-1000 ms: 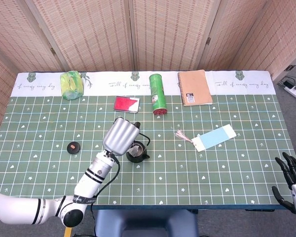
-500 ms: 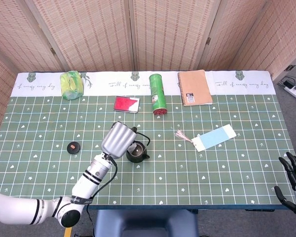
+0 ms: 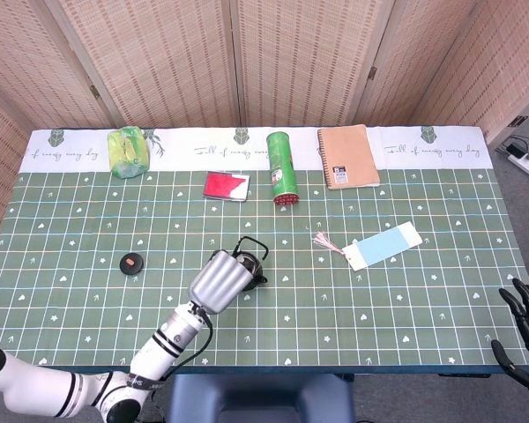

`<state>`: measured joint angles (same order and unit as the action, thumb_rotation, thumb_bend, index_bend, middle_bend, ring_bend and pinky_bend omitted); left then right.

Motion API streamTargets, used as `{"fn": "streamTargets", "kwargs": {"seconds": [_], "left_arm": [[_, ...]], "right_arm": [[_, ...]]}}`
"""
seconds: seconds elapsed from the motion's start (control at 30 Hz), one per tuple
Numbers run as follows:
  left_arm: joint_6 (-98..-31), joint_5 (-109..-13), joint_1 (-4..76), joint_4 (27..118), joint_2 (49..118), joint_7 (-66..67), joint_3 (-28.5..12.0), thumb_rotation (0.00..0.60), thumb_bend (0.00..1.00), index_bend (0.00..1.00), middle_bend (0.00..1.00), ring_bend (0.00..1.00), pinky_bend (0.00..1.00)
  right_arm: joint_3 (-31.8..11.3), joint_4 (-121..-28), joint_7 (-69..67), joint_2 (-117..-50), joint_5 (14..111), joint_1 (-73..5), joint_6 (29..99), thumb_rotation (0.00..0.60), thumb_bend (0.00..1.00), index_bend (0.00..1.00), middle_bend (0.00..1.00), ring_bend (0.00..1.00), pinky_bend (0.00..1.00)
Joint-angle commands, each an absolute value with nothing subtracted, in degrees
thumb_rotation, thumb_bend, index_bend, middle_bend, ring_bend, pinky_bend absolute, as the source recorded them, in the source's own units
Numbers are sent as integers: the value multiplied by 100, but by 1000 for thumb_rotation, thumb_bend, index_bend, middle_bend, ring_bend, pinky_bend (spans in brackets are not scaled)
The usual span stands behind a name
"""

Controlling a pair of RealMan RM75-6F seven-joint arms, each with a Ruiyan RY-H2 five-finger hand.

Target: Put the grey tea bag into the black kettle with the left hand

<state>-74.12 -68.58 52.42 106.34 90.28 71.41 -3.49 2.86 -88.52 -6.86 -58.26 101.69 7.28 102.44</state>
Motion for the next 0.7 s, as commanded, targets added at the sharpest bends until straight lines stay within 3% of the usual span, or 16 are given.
{"fn": "streamTargets", "kwargs": {"seconds": [0.03,0.23,0.7], "left_arm": [[-7700,-7132,4981,10910,9179,7362,-28,600,444,629,1000,1000,1000],[-7866,-7406,4667,10975,9506,7611,362,600,444,629,1000,1000,1000],[-8098,-7862,4027,11035,9608,7858,751,600,444,618,1000,1000,1000]], "right_arm": [[333,-8825,-634,-5849,10286,741,10281,600,411,0,0,0,0],[434,-8782,-508,-5898,10587,815,10462,600,411,0,0,0,0],[497,-8706,-368,-5970,10793,824,10492,600,411,0,0,0,0]]}}
